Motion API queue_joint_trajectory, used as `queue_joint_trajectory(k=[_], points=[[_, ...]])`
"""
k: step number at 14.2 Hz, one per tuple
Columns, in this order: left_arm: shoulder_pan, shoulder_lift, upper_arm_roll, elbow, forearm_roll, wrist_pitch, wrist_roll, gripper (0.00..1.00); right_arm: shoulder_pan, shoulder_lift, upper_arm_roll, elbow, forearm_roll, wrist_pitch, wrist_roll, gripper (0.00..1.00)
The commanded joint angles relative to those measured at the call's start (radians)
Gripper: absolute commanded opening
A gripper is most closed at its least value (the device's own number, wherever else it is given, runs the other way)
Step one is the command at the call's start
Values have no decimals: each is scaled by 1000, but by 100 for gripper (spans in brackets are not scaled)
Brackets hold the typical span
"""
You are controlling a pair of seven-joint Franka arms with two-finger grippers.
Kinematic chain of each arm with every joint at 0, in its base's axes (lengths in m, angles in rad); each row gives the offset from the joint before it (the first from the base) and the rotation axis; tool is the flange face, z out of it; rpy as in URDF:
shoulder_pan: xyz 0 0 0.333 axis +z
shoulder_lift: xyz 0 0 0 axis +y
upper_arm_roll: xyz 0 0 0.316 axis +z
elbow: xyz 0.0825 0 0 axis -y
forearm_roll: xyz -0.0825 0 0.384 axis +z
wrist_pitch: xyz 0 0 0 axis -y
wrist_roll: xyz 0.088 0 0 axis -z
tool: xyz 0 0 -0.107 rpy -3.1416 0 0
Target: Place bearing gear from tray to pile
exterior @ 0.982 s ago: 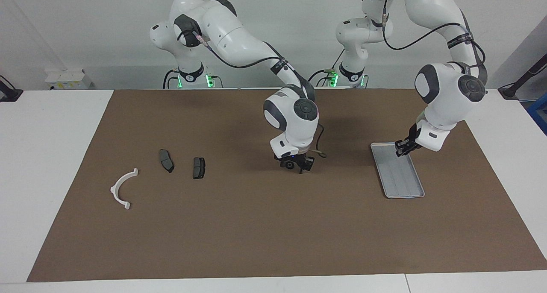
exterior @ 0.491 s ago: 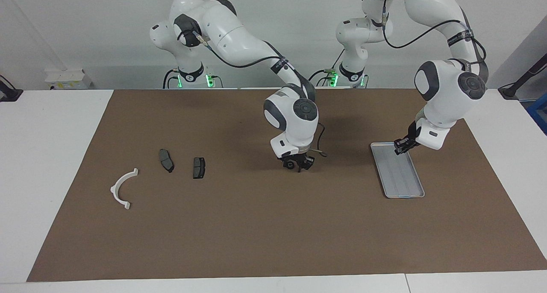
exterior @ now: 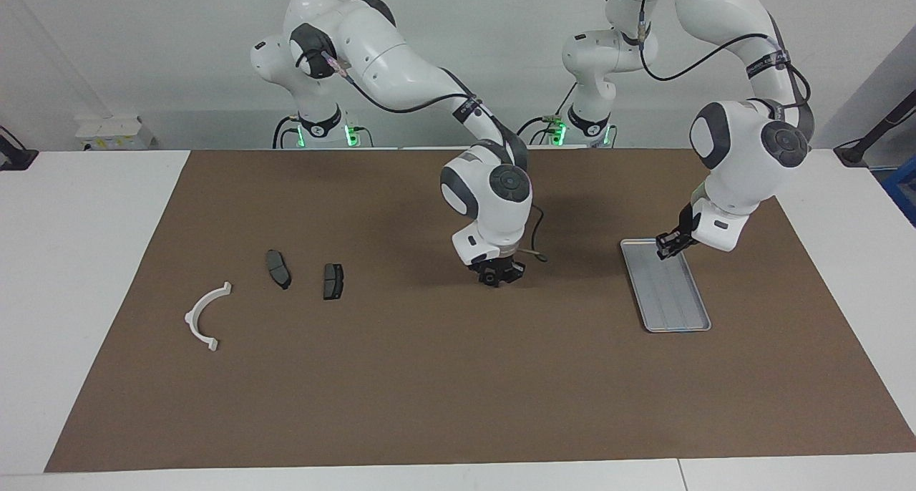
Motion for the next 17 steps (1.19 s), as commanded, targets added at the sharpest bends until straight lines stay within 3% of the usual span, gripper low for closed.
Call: queue_joint_trajectory(k=[1, 3, 5, 7, 10, 12, 14, 17], points=[[-21, -10, 6, 14, -15, -33, -30, 0, -32, -7, 6, -20, 24, -10, -55, 0], [-32, -10, 6, 14, -15, -28, -53, 0, -85, -48, 9, -2, 21, -119, -131, 0], [-44, -7, 6, 18, -15, -17, -72, 0, -146, -90, 15, 90, 22, -276, -282, 0], [-112, 2, 5, 28, -15, 27, -206, 0, -246, -137, 23, 156, 25, -419, -493, 0], [-304, 39, 6, 40, -13, 137, -465, 0, -405, -184, 20, 210, 16, -545, -893, 0], [-441, 141, 9, 144, -7, 142, -658, 0, -491, -190, 10, 218, -1, -553, -1107, 0], [-559, 319, 14, 317, 8, 145, -809, 0, -554, -194, 18, 193, -68, -466, -1202, 0], [-627, 335, 26, 260, 50, 231, -865, 0, -611, -207, 15, 24, -97, -276, -1244, 0]])
